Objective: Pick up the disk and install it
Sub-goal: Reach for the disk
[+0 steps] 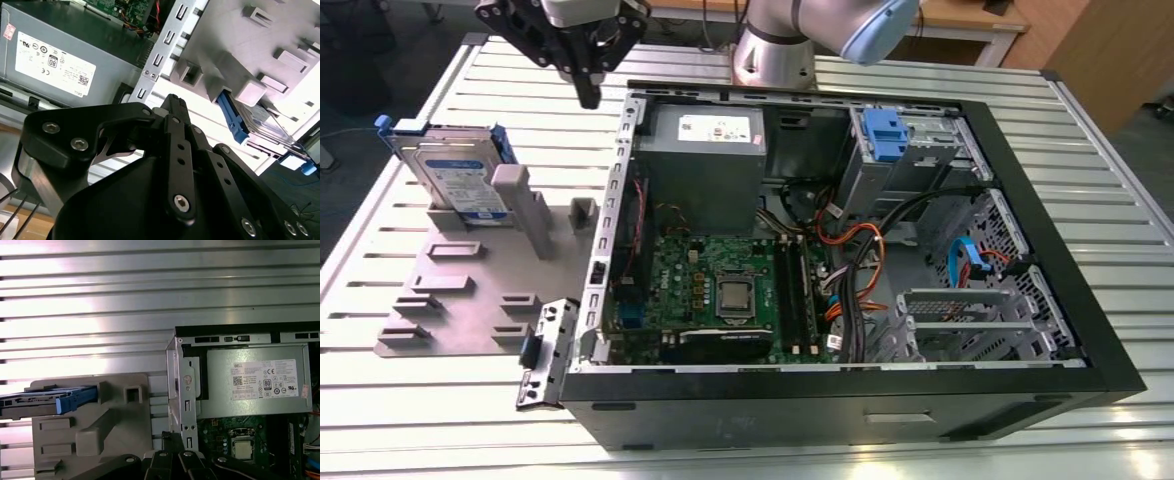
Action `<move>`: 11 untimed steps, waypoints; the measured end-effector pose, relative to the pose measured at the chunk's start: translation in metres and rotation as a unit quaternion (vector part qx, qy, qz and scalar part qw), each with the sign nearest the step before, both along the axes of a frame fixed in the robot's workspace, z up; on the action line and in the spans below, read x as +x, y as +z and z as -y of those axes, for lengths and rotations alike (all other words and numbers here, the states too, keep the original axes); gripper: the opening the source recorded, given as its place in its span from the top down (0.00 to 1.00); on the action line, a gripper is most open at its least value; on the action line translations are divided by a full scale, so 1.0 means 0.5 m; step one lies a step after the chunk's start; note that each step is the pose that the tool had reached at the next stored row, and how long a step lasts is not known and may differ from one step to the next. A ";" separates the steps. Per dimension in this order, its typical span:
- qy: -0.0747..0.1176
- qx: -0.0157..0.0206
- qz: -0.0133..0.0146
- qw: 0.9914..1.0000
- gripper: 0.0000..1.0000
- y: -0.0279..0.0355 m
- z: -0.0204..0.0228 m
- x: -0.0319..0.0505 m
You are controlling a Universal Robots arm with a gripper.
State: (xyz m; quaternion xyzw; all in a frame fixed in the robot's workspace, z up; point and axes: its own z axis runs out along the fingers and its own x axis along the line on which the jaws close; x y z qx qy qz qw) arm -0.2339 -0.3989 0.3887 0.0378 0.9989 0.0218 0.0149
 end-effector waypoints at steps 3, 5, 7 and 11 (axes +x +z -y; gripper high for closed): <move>0.000 0.000 0.000 1.000 0.89 -0.001 0.0000 -0.008; 0.000 0.000 0.000 1.000 0.89 -0.001 0.0000 -0.013; 0.000 0.000 0.000 1.000 0.89 -0.001 0.0000 -0.017; 0.000 0.000 0.000 1.000 0.89 -0.002 -0.0001 -0.021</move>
